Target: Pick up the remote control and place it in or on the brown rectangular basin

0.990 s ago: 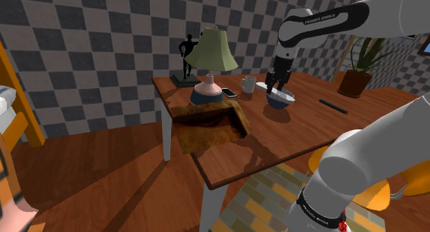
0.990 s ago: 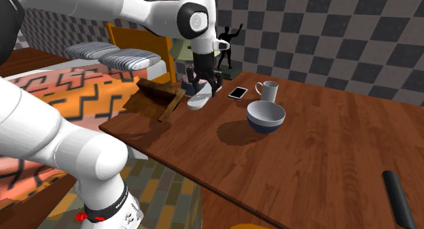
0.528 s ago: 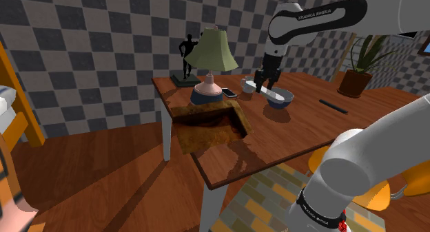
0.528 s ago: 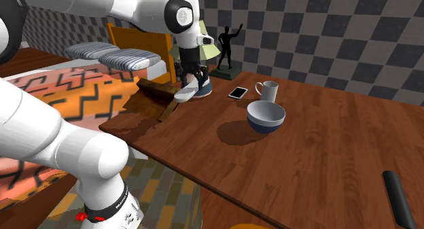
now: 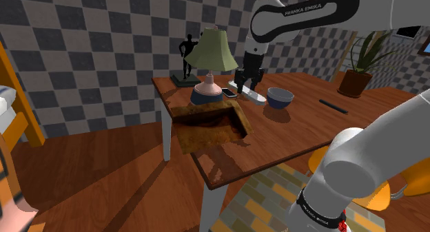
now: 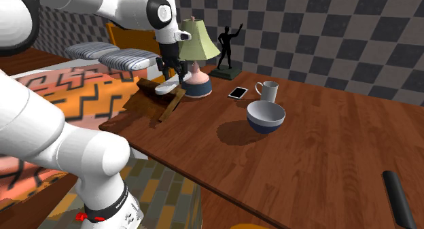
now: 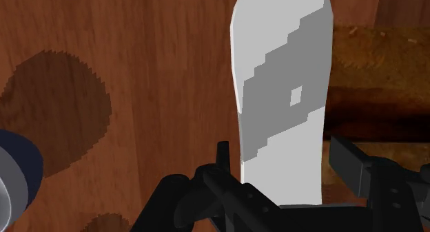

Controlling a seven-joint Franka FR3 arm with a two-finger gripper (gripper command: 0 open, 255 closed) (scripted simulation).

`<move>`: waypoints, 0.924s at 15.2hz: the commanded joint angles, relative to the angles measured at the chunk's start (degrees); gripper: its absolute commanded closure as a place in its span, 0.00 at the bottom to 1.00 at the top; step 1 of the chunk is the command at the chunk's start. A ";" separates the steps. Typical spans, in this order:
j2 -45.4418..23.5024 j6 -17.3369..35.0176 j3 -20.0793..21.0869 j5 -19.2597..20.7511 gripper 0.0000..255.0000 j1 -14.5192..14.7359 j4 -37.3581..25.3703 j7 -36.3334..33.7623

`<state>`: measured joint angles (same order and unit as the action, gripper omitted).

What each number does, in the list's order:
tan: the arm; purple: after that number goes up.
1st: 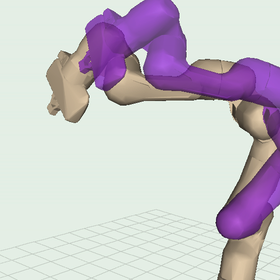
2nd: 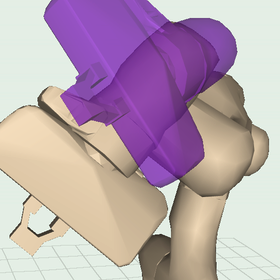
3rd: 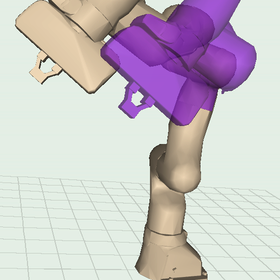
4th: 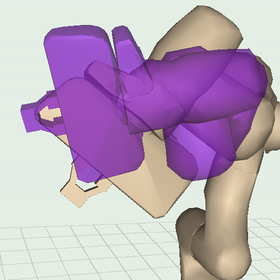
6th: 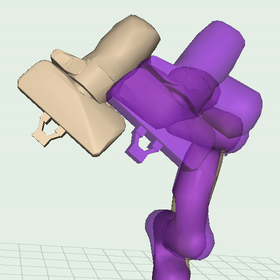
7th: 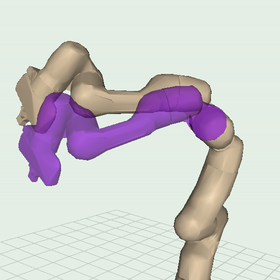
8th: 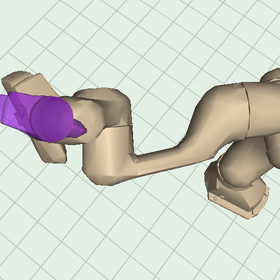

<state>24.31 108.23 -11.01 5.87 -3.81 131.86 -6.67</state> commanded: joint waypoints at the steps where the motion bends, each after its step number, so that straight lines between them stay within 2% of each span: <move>1: -1.45 -0.03 2.18 -1.17 1.00 1.42 -1.31 -3.01; 10: -9.45 -0.19 9.95 -4.43 1.00 6.42 -9.05 -14.13; 14: -9.93 2.92 9.93 -4.41 1.00 6.41 -6.42 -14.18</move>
<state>14.54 110.29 -1.08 1.46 2.61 124.79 -20.83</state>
